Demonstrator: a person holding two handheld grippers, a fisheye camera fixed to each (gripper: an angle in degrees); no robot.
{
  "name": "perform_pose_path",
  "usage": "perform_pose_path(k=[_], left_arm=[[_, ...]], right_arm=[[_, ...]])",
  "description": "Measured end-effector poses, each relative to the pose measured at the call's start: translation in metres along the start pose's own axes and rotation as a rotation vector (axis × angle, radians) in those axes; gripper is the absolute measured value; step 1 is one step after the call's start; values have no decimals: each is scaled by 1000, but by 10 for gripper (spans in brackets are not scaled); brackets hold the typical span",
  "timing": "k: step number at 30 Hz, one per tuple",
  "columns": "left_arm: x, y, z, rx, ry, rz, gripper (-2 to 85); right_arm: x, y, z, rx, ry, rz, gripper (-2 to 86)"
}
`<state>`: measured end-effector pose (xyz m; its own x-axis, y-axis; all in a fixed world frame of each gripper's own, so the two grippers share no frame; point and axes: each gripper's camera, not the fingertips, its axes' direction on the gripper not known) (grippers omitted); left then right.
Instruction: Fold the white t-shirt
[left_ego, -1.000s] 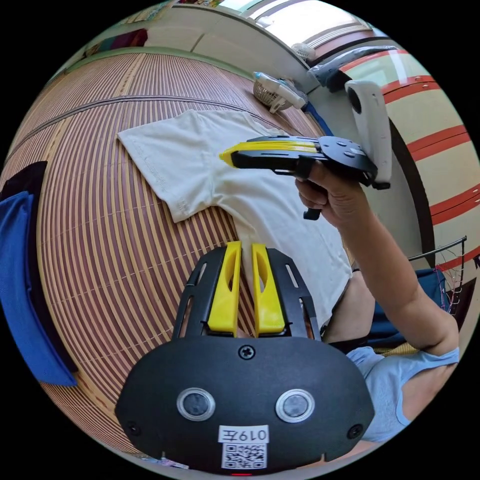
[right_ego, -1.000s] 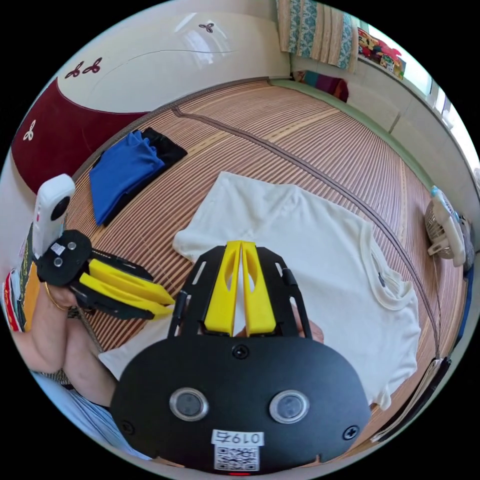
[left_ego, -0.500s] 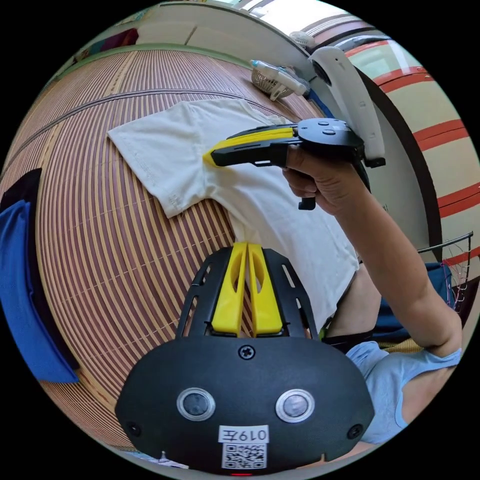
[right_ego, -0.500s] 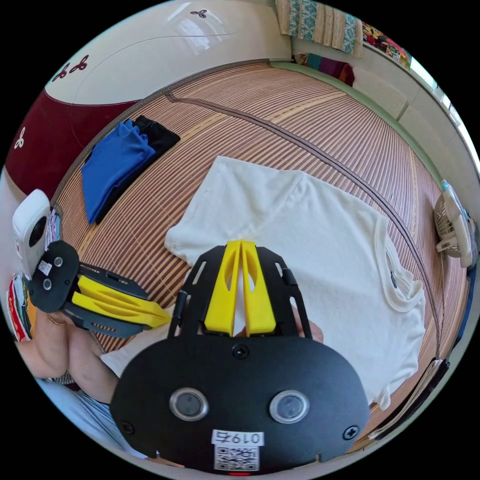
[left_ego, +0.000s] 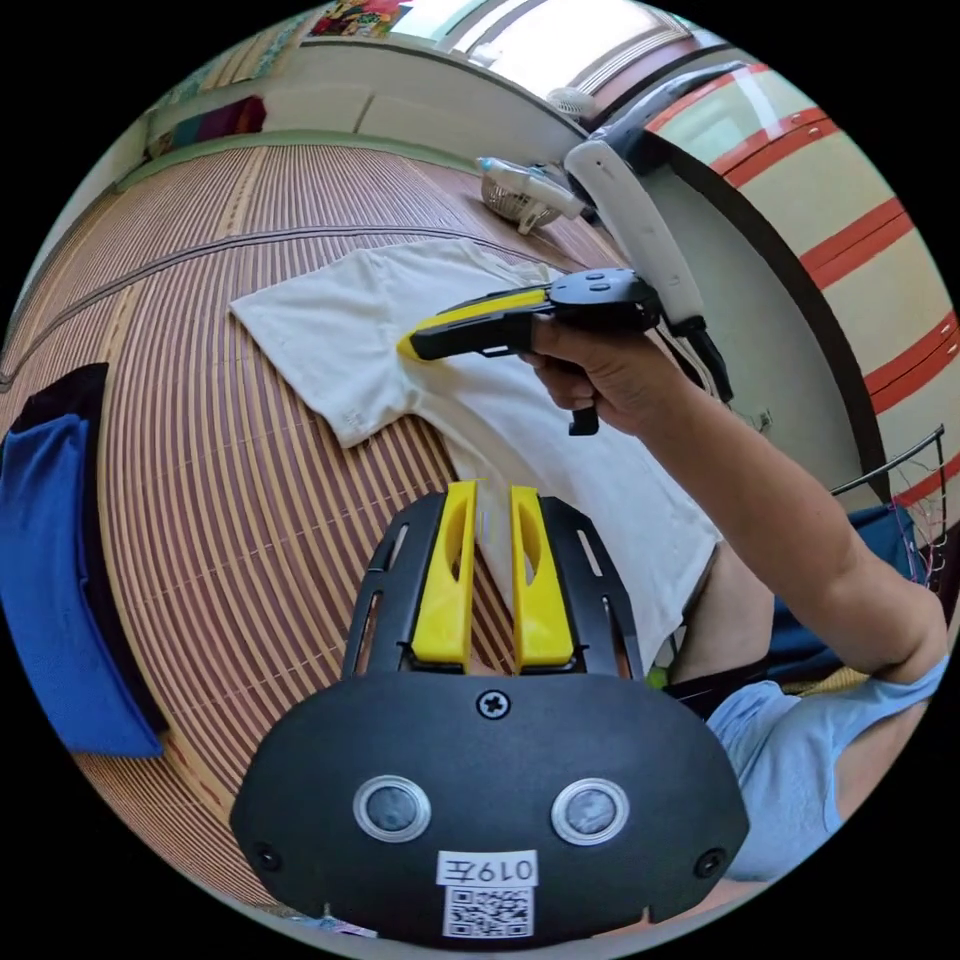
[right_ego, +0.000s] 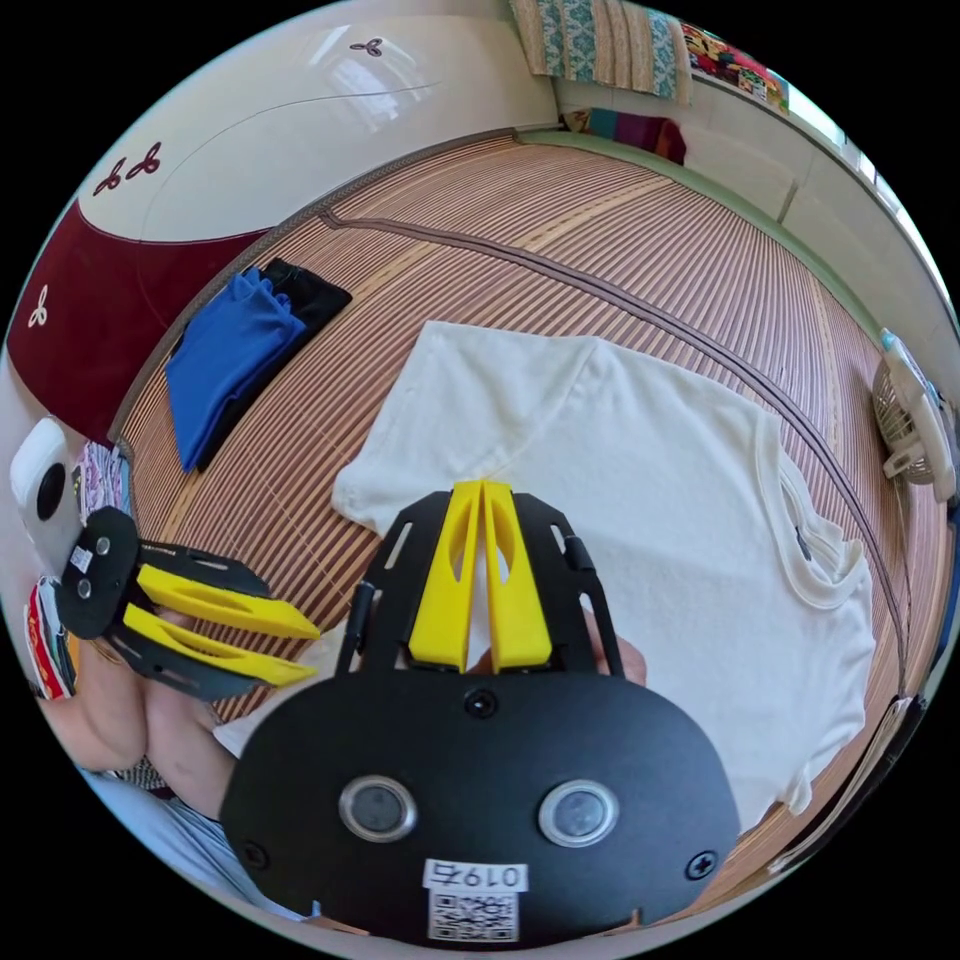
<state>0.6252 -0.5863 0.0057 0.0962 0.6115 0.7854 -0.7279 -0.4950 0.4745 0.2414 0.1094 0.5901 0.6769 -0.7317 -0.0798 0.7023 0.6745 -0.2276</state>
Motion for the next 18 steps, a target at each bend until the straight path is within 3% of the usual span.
perform_pose_path(k=[10,18], left_arm=[[6,-6,15,-36,-46,20,61],[4,-12,22,-61,-67,2,20]], right_arm=[[12,-2,3,20,-31,25,-10],[13,-4,5,20,-36,32,-10]])
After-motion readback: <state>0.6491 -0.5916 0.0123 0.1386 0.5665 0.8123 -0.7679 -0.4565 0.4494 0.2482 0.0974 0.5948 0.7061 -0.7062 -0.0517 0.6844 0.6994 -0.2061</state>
